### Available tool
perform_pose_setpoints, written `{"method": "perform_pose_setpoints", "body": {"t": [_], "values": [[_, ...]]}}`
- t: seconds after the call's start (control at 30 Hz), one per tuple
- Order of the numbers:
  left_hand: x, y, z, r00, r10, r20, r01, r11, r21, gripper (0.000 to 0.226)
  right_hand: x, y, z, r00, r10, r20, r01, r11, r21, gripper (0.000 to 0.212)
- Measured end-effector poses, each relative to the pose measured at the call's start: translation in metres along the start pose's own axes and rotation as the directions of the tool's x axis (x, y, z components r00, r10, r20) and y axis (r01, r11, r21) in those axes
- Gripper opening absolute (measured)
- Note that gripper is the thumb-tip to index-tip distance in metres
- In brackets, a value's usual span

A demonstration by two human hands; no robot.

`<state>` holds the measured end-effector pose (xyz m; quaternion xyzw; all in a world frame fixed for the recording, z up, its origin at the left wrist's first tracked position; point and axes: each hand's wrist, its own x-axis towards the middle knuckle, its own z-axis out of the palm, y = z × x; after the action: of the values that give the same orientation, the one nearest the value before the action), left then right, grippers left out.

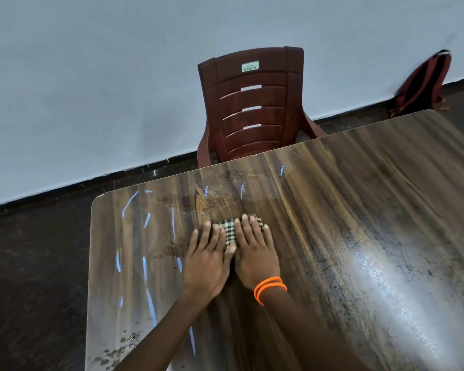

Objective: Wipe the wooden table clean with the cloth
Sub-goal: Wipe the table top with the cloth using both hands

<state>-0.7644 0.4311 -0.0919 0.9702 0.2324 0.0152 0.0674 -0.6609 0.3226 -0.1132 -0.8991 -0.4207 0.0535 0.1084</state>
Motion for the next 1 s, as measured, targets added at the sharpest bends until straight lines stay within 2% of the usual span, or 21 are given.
{"method": "perform_pose_setpoints", "body": {"t": [0.13, 0.27, 0.43, 0.57, 0.67, 0.8, 0.9, 1.0], "values": [[-0.030, 0.026, 0.000, 0.996, 0.081, 0.025, -0.080, 0.996, -0.045, 0.065, -0.045, 0.020, -0.005, 1.000, -0.012, -0.014, 0.011, 1.000, -0.009, 0.062], [0.001, 0.066, 0.003, 0.980, 0.194, 0.050, -0.192, 0.980, -0.045, 0.063, -0.056, 0.069, -0.015, 0.996, 0.084, -0.042, -0.086, 0.995, -0.047, 0.063], [0.086, 0.100, 0.006, 0.967, 0.226, 0.118, -0.226, 0.974, -0.015, 0.067, -0.001, 0.121, -0.023, 0.964, 0.259, -0.061, -0.263, 0.963, -0.059, 0.064], [0.135, 0.088, 0.005, 0.979, 0.162, 0.122, -0.169, 0.985, 0.048, 0.063, 0.061, 0.120, -0.025, 0.956, 0.294, -0.018, -0.295, 0.955, -0.037, 0.067], [0.149, 0.055, 0.001, 0.986, 0.116, 0.118, -0.125, 0.990, 0.069, 0.065, 0.094, 0.094, -0.023, 0.965, 0.262, -0.019, -0.263, 0.964, -0.028, 0.071], [0.133, -0.007, -0.004, 0.995, 0.058, 0.078, -0.065, 0.993, 0.100, 0.072, 0.113, 0.037, -0.014, 0.988, 0.149, 0.029, -0.150, 0.989, 0.003, 0.072], [0.096, -0.043, -0.008, 0.998, 0.044, -0.033, -0.042, 0.998, 0.050, 0.066, 0.099, -0.003, -0.004, 0.998, 0.059, 0.023, -0.060, 0.998, 0.014, 0.068], [0.052, -0.049, -0.009, 0.996, 0.070, -0.061, -0.068, 0.997, 0.040, 0.062, 0.066, -0.017, 0.004, 1.000, -0.012, -0.010, 0.012, 1.000, 0.017, 0.063]]}}
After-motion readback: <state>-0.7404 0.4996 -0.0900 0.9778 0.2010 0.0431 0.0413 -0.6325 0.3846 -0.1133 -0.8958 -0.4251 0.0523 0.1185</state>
